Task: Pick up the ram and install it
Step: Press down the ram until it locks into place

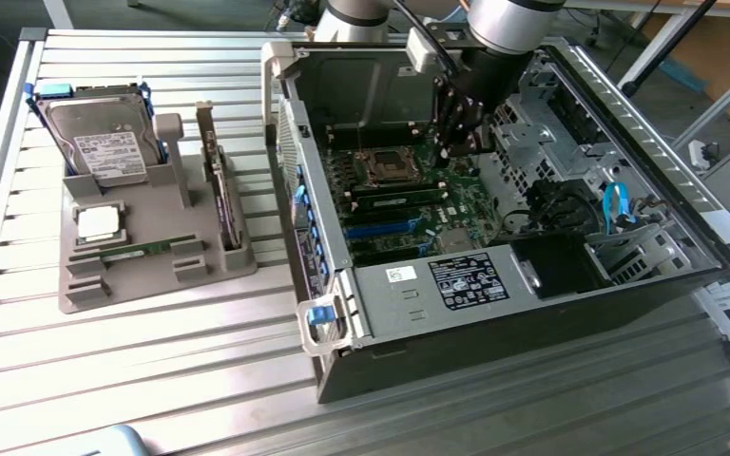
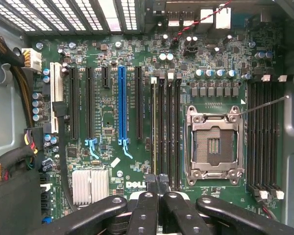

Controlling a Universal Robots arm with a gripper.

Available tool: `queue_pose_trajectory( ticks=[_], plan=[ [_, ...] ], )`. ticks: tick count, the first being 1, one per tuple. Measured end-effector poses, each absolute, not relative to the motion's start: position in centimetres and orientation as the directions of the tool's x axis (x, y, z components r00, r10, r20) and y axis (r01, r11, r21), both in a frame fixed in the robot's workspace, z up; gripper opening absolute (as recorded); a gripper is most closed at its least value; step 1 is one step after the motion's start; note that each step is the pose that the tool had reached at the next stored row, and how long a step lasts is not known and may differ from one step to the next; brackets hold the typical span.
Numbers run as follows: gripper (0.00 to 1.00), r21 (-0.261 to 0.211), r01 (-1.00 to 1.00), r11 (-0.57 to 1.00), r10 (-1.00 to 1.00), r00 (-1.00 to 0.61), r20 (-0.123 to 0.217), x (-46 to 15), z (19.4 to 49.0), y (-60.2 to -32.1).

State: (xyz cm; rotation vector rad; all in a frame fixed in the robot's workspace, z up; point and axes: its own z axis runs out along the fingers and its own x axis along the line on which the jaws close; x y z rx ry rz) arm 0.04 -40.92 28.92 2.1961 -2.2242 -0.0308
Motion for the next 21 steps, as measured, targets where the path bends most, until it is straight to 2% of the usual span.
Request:
queue_pose_trajectory(
  ticks=[21],
  plan=[
    [0.11,0.025,-0.987,0.162,-0.987,-0.162,-0.002,0.04,28.9,-40.92]
  ],
)
